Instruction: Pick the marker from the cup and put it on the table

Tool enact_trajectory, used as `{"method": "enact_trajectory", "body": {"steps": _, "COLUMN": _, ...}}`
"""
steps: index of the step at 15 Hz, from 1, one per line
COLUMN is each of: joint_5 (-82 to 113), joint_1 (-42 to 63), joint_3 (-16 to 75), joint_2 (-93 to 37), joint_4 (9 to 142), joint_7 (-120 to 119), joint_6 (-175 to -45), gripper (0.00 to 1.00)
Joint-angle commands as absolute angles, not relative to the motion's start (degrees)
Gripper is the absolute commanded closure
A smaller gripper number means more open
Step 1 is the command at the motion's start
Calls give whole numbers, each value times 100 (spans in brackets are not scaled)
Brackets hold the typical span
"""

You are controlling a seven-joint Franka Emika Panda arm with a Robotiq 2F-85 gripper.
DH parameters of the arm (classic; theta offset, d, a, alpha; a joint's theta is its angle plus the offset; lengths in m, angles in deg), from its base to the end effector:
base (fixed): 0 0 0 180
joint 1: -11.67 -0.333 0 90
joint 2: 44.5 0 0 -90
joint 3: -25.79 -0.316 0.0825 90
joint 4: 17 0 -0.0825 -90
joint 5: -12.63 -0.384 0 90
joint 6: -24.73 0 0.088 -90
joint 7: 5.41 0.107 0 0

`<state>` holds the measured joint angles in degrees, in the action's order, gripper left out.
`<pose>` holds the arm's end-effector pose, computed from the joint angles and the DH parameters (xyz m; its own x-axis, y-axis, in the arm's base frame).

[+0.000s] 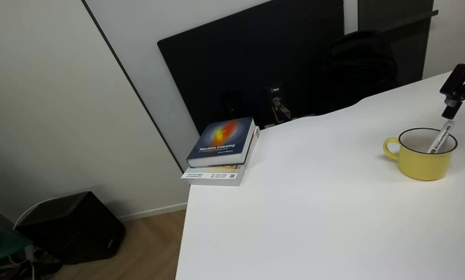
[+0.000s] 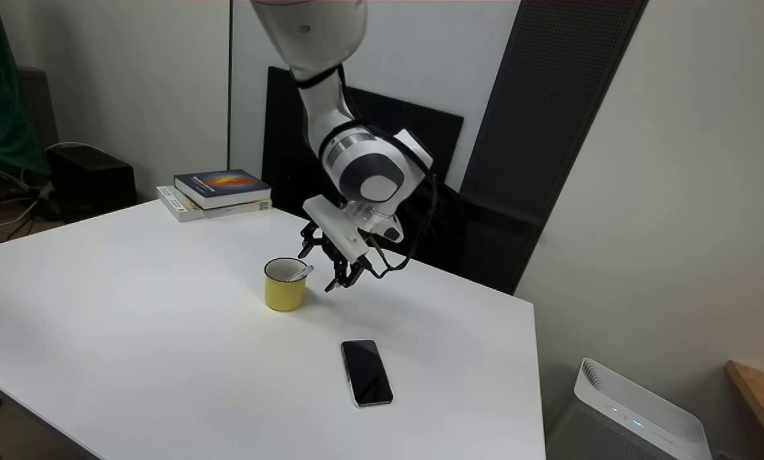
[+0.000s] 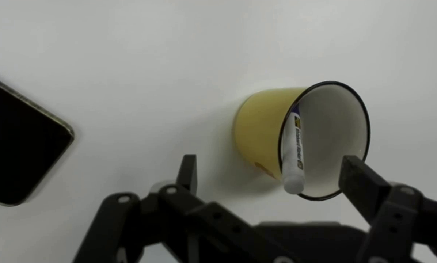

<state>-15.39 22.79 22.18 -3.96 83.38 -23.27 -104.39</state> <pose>0.6373 -0.0733 0.1540 0.9777 -0.1493 -0.1476 -0.1968 -0.8966 -0.3968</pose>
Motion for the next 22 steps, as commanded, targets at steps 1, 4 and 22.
{"method": "enact_trajectory", "body": {"steps": 1, "joint_5": -1526, "joint_1": 2418, "joint_3": 2070, "joint_2": -269, "joint_4": 8207, "joint_7": -2409, "joint_6": -10580, "gripper": 0}}
{"method": "enact_trajectory", "body": {"steps": 4, "joint_5": -1518, "joint_1": 2429, "joint_3": 2041, "joint_2": -262, "joint_4": 8211, "joint_7": -2429, "joint_6": -10650, "gripper": 0}}
{"method": "enact_trajectory", "body": {"steps": 22, "joint_5": -1456, "joint_1": 2432, "joint_3": 1950, "joint_2": -161, "joint_4": 8219, "joint_7": -2482, "joint_6": -10893, "gripper": 75}}
